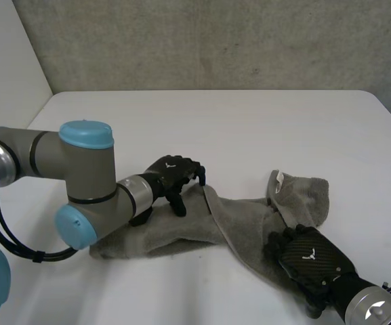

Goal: Fold the towel.

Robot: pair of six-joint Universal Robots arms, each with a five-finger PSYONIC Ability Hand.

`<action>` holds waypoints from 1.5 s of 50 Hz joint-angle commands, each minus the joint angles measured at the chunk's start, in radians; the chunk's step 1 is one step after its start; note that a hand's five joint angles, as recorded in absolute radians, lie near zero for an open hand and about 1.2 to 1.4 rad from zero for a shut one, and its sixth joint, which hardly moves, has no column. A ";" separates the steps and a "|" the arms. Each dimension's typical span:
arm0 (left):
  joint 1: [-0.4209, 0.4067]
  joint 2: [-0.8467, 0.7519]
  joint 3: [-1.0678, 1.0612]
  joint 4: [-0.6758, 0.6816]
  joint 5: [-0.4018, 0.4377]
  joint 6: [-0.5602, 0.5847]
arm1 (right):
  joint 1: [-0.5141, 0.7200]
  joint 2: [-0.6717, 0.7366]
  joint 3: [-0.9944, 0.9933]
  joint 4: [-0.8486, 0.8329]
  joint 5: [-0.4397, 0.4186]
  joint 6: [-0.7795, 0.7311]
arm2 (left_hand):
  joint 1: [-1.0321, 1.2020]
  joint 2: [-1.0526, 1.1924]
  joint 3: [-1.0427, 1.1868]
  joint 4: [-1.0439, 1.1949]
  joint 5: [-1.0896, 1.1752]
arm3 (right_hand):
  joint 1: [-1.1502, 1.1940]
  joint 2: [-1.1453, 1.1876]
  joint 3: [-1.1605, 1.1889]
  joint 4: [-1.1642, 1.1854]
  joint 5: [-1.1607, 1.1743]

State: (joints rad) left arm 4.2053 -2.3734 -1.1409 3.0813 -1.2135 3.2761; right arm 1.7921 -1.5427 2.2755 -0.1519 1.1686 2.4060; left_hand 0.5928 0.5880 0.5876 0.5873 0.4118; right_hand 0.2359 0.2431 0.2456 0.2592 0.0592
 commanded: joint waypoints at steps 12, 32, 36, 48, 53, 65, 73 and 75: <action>-0.033 0.019 0.001 0.019 -0.027 0.000 | -0.006 0.084 -0.019 -0.120 0.019 -0.002 | 0.803 0.807 0.808 0.808 0.809 | 0.792 0.785 0.783 0.769 0.794; -0.018 0.143 0.256 0.241 -0.359 0.002 | 0.062 0.078 -0.560 -0.419 0.063 0.022 | 0.803 0.808 0.809 0.809 0.810 | 1.160 1.153 1.151 1.137 1.163; -0.015 0.204 0.348 0.322 -0.437 -0.015 | 0.099 0.078 -0.626 -0.610 0.074 0.045 | 0.803 0.808 0.809 0.809 0.810 | 1.160 1.153 1.151 1.137 1.163; -0.022 0.263 0.136 0.185 -0.373 -0.162 | 0.164 0.009 -0.780 -0.263 0.062 0.090 | -0.200 -0.195 -0.195 -0.195 -0.194 | 1.160 1.153 1.151 1.137 1.163; -0.024 0.232 -0.015 0.122 -0.233 -0.170 | 0.159 -0.002 -0.766 -0.230 0.060 0.093 | -0.373 -0.369 -0.368 -0.368 -0.367 | 1.160 1.153 1.151 1.137 1.163; -0.019 0.154 -0.131 0.119 -0.184 -0.178 | 0.142 -0.190 -0.590 -0.233 -0.119 0.099 | -0.356 -0.351 -0.351 -0.350 -0.349 | 1.160 1.153 1.151 1.137 1.163; -0.019 0.163 -0.221 0.108 -0.118 -0.174 | 0.069 -0.220 -0.547 -0.229 -0.153 0.099 | -0.329 -0.325 -0.324 -0.324 -0.323 | 1.160 1.153 1.151 1.137 1.163; -0.016 0.168 -0.236 0.103 -0.098 -0.177 | 0.058 -0.220 -0.542 -0.227 -0.155 0.099 | -0.327 -0.322 -0.321 -0.321 -0.320 | 1.160 1.153 1.151 1.137 1.163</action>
State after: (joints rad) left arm 4.1863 -2.2199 -1.3248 3.1945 -1.3659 3.1002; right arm 1.8981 -1.7581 1.7174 -0.3842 1.0251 2.5049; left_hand 0.2231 0.2199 0.2187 0.2189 0.0497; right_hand 1.3331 1.3261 1.3340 1.3379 1.1675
